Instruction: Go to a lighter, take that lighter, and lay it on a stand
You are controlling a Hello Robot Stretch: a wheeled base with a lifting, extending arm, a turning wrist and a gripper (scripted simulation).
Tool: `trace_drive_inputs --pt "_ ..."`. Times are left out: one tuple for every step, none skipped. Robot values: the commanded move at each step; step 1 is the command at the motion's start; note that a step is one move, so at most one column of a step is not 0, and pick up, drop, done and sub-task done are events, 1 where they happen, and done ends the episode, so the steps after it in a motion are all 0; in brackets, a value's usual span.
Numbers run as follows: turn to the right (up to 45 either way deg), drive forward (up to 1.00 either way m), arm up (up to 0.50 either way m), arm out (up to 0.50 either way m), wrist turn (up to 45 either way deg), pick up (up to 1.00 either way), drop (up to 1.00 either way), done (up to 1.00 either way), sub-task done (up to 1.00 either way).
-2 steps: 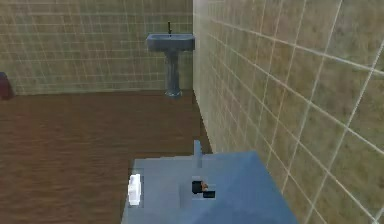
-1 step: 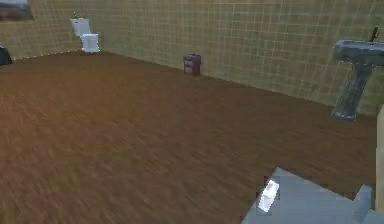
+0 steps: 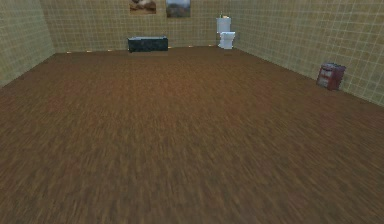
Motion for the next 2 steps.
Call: trace_drive_inputs --pt "0.0 0.0 0.5 0.0 0.0 0.0 0.0 0.0 0.0" --pt "0.0 0.0 0.38 0.0 0.0 0.0 0.0 0.0 0.0"
